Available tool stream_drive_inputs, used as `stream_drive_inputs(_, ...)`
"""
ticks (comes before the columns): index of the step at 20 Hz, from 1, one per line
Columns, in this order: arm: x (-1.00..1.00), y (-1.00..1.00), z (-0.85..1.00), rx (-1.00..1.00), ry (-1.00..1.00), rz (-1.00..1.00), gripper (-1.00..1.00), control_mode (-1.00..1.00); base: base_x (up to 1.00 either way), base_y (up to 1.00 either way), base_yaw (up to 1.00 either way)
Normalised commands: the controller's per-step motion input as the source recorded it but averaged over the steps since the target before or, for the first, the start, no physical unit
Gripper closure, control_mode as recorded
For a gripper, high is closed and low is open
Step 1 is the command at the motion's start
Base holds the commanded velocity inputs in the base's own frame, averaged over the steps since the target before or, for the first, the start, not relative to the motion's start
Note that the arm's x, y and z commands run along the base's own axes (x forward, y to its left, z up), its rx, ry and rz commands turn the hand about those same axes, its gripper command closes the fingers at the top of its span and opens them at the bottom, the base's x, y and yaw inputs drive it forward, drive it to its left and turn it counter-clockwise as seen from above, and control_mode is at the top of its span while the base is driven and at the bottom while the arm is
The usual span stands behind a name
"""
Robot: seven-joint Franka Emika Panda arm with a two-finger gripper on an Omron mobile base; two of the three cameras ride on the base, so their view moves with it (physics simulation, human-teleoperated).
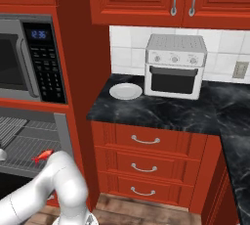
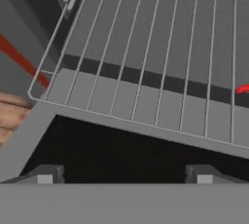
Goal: Take the fish from the oven and place it on the plate on the counter.
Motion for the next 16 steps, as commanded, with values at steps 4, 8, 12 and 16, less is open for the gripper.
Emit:
stream_drive_inputs(4,0.47,-0.88,0.22,0.23,-0.12,-0.17,-1.0,-1.0,0.0,0.0,0.0)
stream_drive_inputs(8,0.2,-1.0,-0.13,0.35,-0.34,-0.2,-1.0,-1.0,0.0,0.0,0.0)
stream_drive_inputs(12,0.0,-0.73,-0.01,0.31,-0.36,-0.19,-1.0,-1.0,0.0,0.0,0.0)
stream_drive_inputs(16,0.0,-0.17,0.06,0.1,-0.01,0.0,-1.0,-1.0,0.0,0.0,0.0)
